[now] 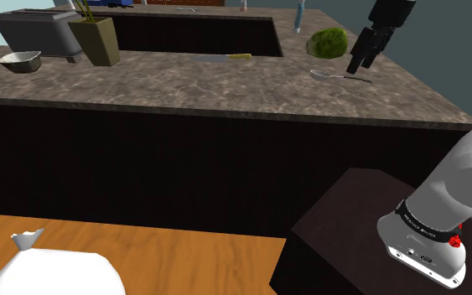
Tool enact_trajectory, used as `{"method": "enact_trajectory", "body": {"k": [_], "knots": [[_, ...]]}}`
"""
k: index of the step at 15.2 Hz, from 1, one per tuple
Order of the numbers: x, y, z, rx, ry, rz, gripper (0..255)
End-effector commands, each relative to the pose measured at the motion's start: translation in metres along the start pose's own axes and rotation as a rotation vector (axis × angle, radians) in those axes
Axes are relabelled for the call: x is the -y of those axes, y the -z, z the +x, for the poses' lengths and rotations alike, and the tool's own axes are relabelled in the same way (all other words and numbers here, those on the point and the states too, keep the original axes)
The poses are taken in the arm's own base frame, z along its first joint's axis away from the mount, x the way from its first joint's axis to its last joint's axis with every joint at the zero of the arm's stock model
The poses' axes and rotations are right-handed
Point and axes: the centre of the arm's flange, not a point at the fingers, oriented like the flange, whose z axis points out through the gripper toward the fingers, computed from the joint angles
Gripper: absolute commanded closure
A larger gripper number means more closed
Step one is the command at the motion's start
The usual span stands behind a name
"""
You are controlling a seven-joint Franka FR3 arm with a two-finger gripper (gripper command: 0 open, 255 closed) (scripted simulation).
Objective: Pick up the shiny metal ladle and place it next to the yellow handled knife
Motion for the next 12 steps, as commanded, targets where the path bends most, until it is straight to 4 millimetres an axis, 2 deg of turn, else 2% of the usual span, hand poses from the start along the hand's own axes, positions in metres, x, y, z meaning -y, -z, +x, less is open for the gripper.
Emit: {"method": "enact_trajectory", "body": {"k": [1,6,12], "knots": [[0.000,0.000,0.000,0.000,0.000,0.000,0],[-0.059,-0.022,0.008,0.011,0.131,-0.021,0],[-0.127,-0.046,0.027,0.023,0.287,-0.047,0]]}}
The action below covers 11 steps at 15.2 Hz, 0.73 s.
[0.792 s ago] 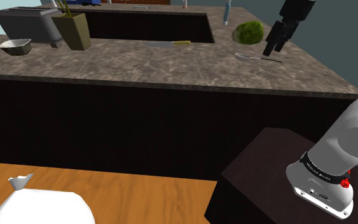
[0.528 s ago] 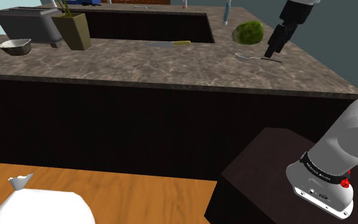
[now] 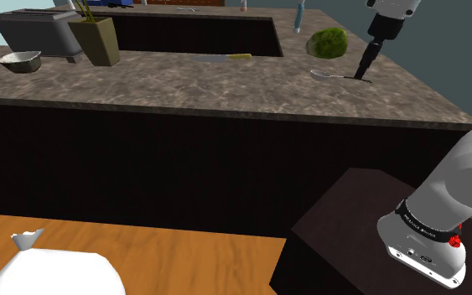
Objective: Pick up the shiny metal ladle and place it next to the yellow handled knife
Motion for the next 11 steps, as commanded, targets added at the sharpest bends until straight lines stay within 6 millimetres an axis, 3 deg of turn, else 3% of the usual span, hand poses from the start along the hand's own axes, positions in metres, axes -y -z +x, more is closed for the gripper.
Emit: {"method": "enact_trajectory", "body": {"k": [1,11], "knots": [[-0.022,-0.008,0.000,0.004,0.057,-0.010,0],[-0.137,-0.049,0.030,0.025,0.318,-0.053,0]]}}
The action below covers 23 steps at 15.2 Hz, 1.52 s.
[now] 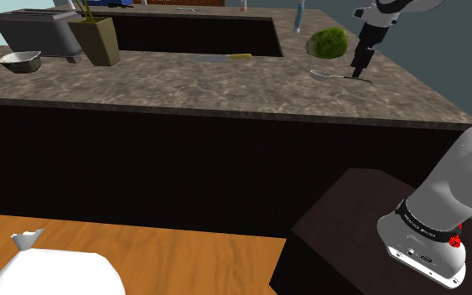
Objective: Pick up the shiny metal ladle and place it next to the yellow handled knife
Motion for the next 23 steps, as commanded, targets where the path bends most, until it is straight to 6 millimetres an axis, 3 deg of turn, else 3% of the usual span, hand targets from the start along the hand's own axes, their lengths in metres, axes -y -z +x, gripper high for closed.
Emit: {"method": "enact_trajectory", "body": {"k": [1,8,16,23], "knots": [[-0.021,-0.011,0.000,0.005,0.058,-0.010,0],[-0.102,-0.040,0.018,0.020,0.241,-0.040,0],[-0.104,-0.080,0.017,0.020,0.241,-0.040,0],[-0.104,-0.080,0.017,0.020,0.241,-0.040,0]]}}
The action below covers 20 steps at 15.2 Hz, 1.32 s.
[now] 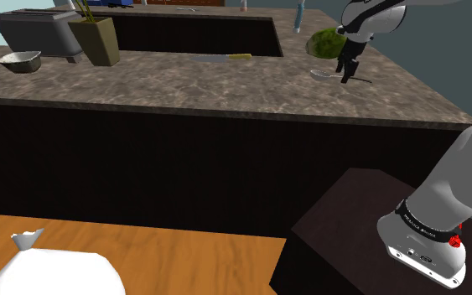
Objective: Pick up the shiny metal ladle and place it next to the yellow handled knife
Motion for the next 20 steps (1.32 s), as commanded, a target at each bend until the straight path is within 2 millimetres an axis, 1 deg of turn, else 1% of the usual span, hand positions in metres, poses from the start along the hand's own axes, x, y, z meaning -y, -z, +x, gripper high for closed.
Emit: {"method": "enact_trajectory", "body": {"k": [1,2,11,20], "knots": [[0.000,0.000,0.000,0.000,0.000,0.000,0],[0.000,0.000,0.000,0.000,0.000,0.000,255],[0.000,0.000,0.000,0.000,0.000,0.000,255],[-0.005,0.047,0.001,0.000,0.000,0.000,255]]}}
